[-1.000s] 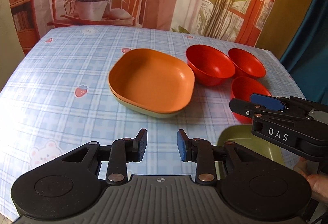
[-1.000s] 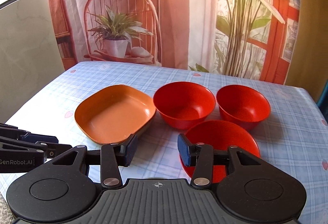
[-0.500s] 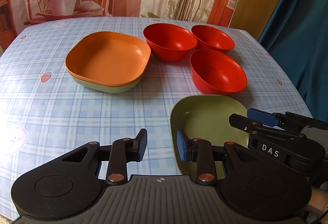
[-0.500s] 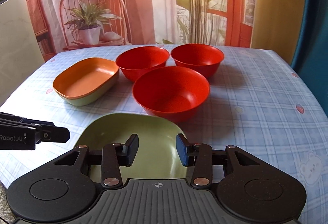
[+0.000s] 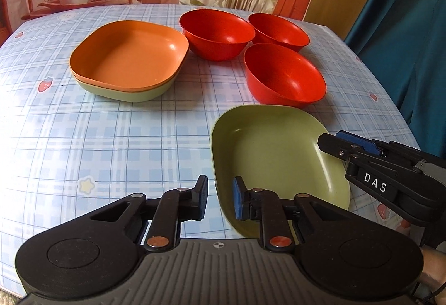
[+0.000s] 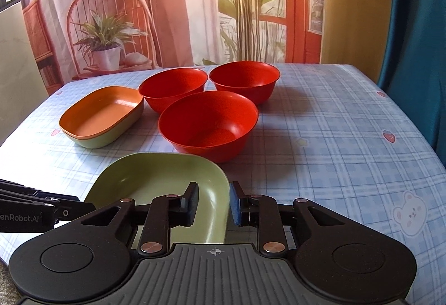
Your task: Organize plates and bowls
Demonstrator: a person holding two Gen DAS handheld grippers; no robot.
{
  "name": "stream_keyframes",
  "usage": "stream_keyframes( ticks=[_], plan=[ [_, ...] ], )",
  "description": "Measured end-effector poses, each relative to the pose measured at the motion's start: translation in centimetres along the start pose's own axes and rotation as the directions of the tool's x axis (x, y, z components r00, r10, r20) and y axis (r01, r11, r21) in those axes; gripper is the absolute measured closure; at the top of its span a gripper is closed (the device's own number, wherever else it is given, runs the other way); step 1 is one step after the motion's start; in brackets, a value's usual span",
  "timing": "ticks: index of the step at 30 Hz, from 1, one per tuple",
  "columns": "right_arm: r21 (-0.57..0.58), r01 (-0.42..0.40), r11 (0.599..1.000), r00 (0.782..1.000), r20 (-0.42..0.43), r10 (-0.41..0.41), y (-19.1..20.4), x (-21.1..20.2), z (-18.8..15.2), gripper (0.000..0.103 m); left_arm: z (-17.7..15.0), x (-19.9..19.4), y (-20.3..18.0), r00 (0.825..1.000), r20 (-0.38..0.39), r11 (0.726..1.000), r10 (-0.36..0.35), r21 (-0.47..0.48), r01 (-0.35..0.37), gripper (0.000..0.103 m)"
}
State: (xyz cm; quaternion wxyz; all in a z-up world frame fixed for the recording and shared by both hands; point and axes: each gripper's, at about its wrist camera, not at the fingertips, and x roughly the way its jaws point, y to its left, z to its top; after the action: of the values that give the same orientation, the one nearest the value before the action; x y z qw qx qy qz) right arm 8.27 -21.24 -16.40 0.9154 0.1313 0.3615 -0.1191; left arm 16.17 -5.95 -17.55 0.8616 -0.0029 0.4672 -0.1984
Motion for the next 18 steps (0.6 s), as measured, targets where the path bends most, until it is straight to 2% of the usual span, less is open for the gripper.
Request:
stream_keyframes(
  ticks=[5, 9, 18],
  plan=[
    [0.035, 0.013, 0.999, 0.999, -0.047, -0.011, -0.7, 1.0, -0.5, 0.080, -0.3, 0.3, -0.2, 1.000, -0.014, 1.000, -0.006, 0.003, 0.006, 0.088],
    [0.068, -0.003, 0.998, 0.996, -0.093, 0.009, -0.9, 1.7, -1.2, 0.086, -0.4, 0.4, 0.1, 1.000, -0.018, 1.000, -0.008, -0.008, 0.008, 0.092],
    [0.066, -0.009, 0.998, 0.993, -0.113, 0.016, -0.7, 1.9, -1.4, 0.092, -0.4, 0.3, 0.1, 1.000, -0.012, 1.000, -0.011, -0.012, 0.011, 0.092]
  ],
)
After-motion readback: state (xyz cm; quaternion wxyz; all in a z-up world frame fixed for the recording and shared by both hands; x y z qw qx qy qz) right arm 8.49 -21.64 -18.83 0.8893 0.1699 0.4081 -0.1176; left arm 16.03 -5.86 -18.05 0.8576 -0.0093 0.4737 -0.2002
